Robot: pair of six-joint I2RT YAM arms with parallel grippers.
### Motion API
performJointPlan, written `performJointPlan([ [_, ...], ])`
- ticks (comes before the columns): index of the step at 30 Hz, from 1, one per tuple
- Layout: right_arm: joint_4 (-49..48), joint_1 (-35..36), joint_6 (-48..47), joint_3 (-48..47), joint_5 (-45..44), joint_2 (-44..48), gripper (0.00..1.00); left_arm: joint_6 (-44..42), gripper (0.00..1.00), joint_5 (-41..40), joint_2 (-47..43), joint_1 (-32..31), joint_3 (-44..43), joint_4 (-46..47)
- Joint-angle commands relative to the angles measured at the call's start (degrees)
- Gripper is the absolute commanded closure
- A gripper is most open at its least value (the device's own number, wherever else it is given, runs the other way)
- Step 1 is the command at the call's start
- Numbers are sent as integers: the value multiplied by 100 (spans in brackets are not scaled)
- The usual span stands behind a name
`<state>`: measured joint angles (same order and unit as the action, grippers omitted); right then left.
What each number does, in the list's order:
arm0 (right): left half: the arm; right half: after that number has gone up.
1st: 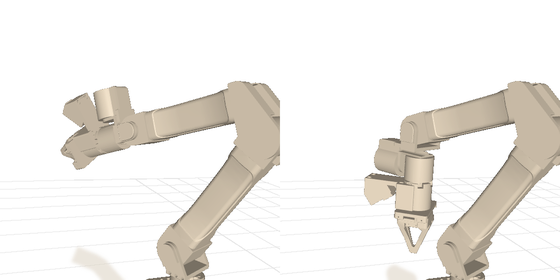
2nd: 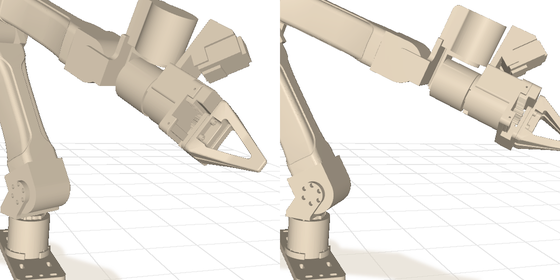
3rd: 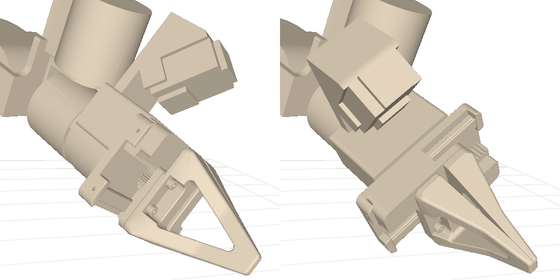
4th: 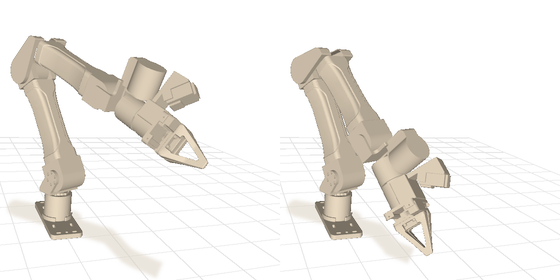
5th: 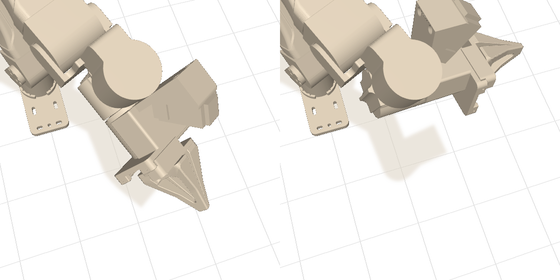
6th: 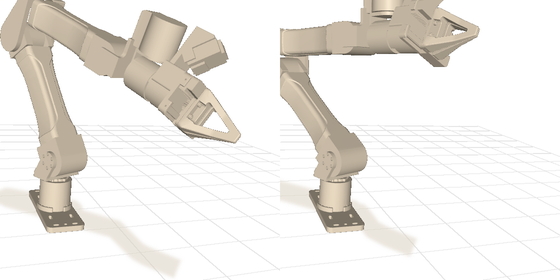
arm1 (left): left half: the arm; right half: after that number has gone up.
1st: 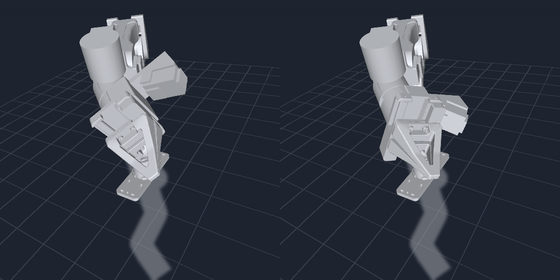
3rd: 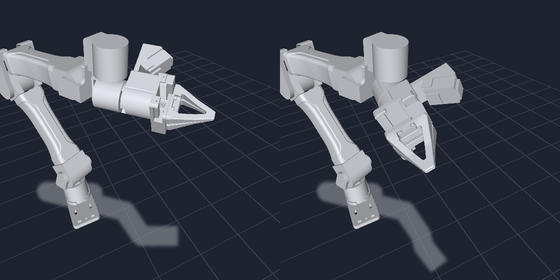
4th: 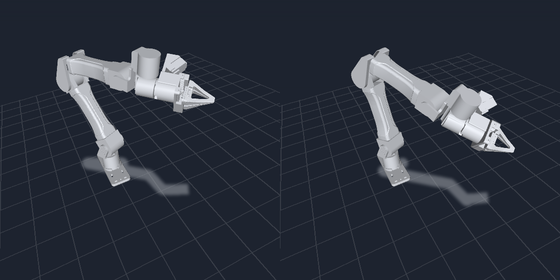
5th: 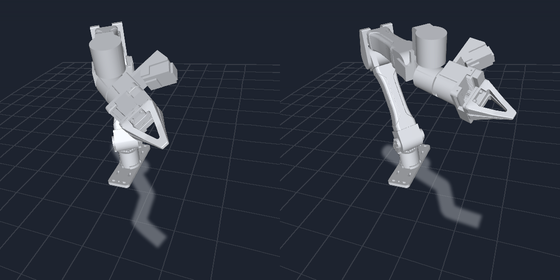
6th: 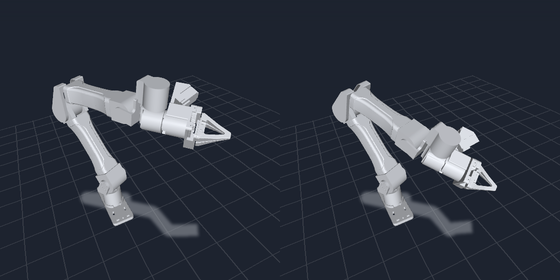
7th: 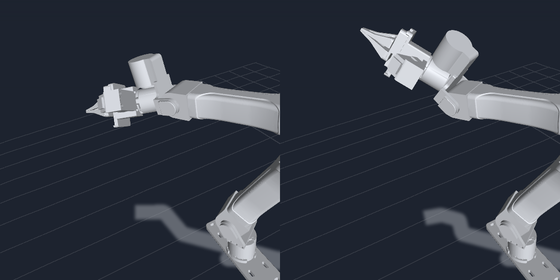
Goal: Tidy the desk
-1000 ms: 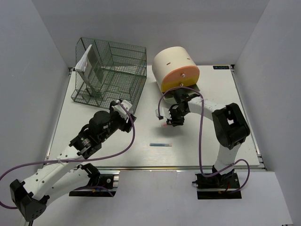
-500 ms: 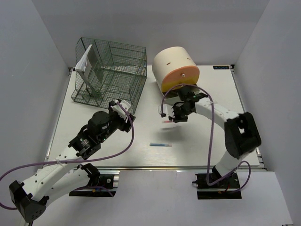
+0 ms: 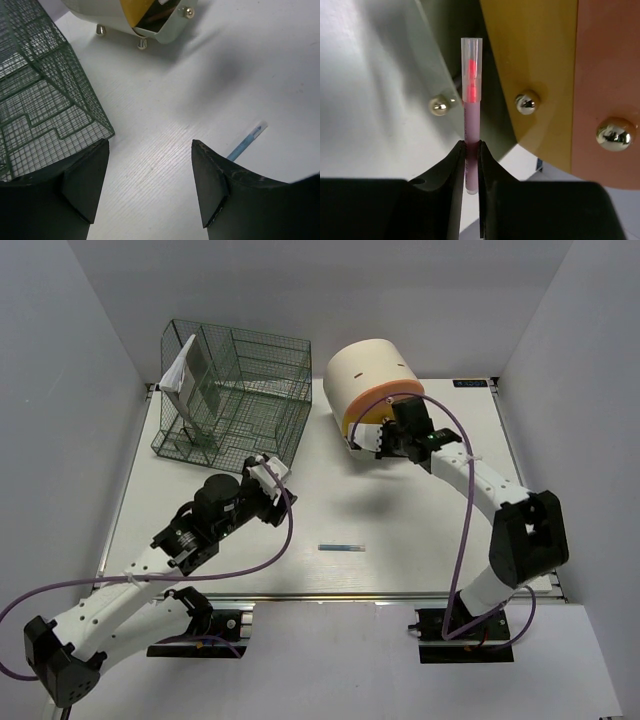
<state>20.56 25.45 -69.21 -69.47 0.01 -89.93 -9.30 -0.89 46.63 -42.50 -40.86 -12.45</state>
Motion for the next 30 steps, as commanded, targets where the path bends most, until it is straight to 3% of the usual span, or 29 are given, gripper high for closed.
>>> performJointPlan([
  [1, -720, -84, -460, -435, -633, -340, 96, -81, 23, 326, 39, -21, 17, -12],
  [5, -790, -102, -628, -787, -687, -788, 90, -72, 23, 440, 109, -21, 34, 5],
  [10, -746, -93, -690, -928, -704, -991, 67, -98, 23, 922, 284, -21, 87, 181],
  [16, -728, -146, -453, -796, -520, -842, 62, -46, 28, 1995, 855, -21, 52, 330],
  [18, -746, -163, -87, -787, -467, -702, 65, -28, 37, 2285, 1224, -83, 8, 331],
  [19, -720, -163, 177, -805, -406, -632, 67, -11, 51, 2373, 1347, -153, -44, 331],
  [20, -702, -242, 563, -900, -310, -466, 72, 16, 59, 2443, 1566, -240, -36, 357],
  [21, -650, -295, 1019, -971, -48, -360, 84, 33, 67, 2522, 1664, -302, -36, 383],
  [22, -449, -417, 2042, -1024, 294, -237, 89, 42, 77, 2549, 1769, -442, -45, 436],
  [23, -378, -549, 2556, -972, 768, 60, 98, 42, 80, 2549, 1944, -530, -45, 462],
  [25, -508, -778, 4125, -692, 991, 439, 100, 60, 81, 2480, 2147, -697, -80, 498],
  [27, -543, -1067, 4738, -78, 1790, 1063, 100, 42, 79, 2296, 2455, -943, -150, 419],
  [30, -606, -1367, 5452, 653, 2686, 1793, 100, 121, 60, 2032, 2877, -1234, -326, 401],
])
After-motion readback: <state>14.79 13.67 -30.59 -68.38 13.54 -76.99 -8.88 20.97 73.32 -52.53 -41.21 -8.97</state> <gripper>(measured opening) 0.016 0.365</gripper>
